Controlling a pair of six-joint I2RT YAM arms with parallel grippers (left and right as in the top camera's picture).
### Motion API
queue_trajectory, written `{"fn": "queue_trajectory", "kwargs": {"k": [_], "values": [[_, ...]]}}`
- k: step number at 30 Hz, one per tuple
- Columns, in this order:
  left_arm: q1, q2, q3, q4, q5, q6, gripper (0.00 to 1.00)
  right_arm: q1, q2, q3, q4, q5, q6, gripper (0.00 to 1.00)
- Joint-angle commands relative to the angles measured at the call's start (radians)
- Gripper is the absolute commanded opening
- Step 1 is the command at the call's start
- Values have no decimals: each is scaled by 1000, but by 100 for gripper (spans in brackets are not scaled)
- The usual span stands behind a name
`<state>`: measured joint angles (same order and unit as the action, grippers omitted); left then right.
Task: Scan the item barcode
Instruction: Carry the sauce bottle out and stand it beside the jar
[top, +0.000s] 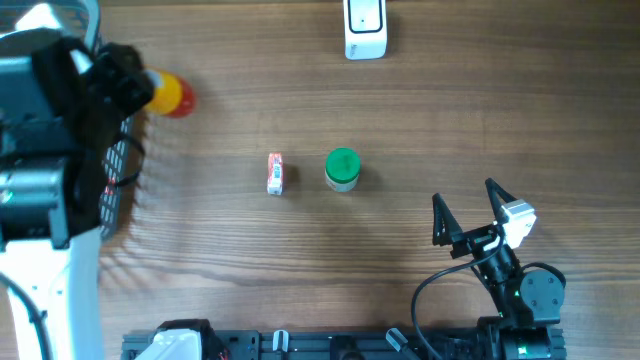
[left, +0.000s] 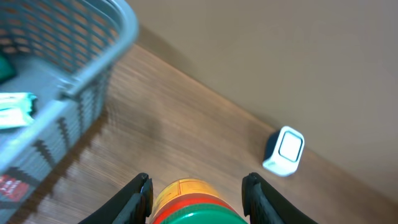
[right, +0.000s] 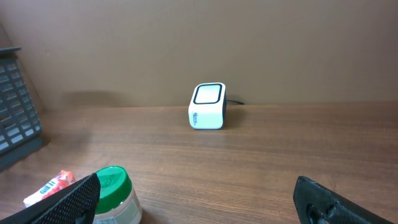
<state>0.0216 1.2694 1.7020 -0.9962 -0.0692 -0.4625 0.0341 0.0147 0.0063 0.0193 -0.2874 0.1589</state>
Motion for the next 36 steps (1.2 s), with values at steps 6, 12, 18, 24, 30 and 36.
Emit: {"fn": "queue_trajectory", "kwargs": {"k": [6, 12, 18, 24, 30, 36], "values": [[-192, 187, 13, 4, -4, -37, 39, 3, -7, -1, 3, 5, -9, 100], [-264, 333, 13, 13, -10, -14, 38, 3, -7, -1, 3, 5, -10, 100], [-330, 468, 13, 115, -10, 134, 38, 3, -7, -1, 3, 5, -9, 100], [-422, 567, 13, 152, -10, 356, 38, 3, -7, -1, 3, 5, -9, 100], [-491, 628, 2, 147, -9, 403, 32, 3, -7, -1, 3, 5, -9, 100], [-496, 631, -134, 221, 13, 402, 32, 3, -7, -1, 3, 5, -10, 100]]}}
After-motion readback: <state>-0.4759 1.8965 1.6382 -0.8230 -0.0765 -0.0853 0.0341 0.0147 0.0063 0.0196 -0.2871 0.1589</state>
